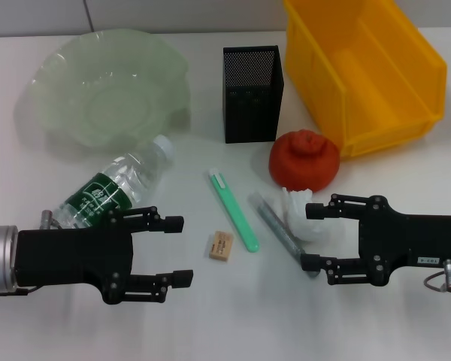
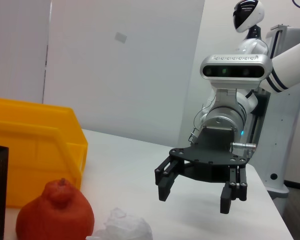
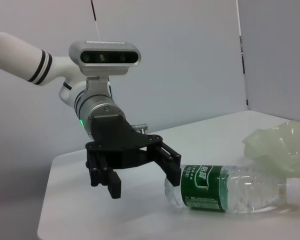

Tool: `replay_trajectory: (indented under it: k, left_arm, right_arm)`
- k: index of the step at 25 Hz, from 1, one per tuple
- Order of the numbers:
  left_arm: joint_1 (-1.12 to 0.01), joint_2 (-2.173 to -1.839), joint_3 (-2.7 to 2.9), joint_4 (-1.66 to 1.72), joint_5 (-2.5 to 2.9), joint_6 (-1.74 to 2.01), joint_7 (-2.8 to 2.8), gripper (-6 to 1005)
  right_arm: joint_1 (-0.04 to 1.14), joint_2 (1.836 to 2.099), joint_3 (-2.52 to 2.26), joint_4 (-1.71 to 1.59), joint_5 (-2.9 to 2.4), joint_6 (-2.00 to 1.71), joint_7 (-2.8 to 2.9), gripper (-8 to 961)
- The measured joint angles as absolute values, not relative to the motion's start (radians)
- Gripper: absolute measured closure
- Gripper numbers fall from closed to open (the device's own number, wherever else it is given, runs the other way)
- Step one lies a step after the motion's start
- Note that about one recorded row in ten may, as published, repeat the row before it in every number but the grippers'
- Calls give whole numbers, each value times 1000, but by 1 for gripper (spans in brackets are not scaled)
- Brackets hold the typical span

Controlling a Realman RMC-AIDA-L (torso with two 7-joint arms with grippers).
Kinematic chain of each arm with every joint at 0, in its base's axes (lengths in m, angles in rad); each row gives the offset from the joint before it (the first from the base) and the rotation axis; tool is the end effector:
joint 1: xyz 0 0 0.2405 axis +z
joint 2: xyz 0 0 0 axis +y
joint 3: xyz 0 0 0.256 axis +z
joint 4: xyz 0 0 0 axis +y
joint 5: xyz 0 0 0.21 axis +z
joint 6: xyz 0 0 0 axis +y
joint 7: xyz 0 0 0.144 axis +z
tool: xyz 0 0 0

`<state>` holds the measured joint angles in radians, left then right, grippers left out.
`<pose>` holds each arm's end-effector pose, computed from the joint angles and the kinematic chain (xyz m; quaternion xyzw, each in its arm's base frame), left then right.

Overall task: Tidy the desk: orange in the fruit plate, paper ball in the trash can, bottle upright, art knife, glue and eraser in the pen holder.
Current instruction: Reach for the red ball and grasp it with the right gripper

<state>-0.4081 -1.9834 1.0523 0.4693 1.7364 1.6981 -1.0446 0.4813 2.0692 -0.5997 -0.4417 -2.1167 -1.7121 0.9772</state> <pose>-0.2846 0.2613 -0.0173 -0.9565 -0.1124 -0.2676 0.0299 0.2830 0.2703 -0.0291 -0.9530 0.1176 0.2708 0.0676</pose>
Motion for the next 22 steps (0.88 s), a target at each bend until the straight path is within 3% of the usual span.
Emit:
replay_trajectory:
  k: [22]
  left_arm:
    - [-407, -1986, 1052, 477, 1738, 1704, -1043, 218]
  right_arm:
    - [481, 2071, -600, -442, -2117, -1714, 977, 186]
